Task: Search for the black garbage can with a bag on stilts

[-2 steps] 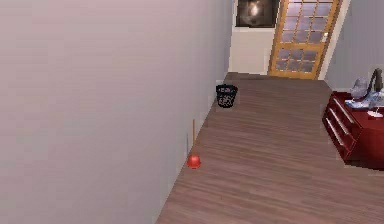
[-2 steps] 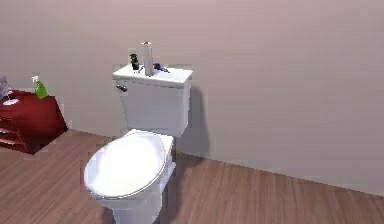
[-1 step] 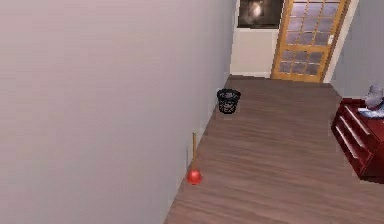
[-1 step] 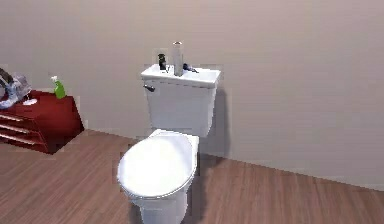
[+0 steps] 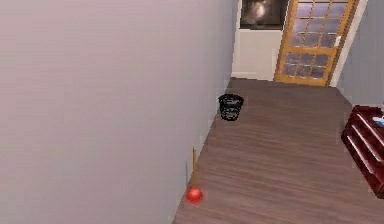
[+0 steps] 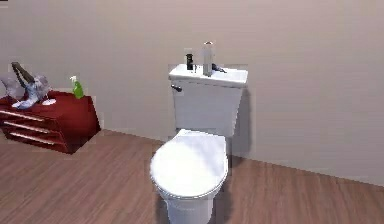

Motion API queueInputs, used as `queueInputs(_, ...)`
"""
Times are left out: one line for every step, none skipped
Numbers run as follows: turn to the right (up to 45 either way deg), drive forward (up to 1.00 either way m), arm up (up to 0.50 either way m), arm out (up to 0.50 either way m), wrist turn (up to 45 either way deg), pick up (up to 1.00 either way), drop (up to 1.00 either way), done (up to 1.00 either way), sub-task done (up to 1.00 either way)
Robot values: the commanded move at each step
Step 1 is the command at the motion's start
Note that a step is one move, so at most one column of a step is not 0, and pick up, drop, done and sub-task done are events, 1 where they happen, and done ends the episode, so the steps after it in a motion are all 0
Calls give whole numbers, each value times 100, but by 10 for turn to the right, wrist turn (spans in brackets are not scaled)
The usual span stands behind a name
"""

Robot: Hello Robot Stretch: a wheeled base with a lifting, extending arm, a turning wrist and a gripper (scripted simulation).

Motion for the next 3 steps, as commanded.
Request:
queueInputs(450,0,0,0,0,0,0,0,0)
queueInputs(450,0,0,0,0,0,0,0,0)
queueInputs(450,0,0,0,0,0,0,0,0)
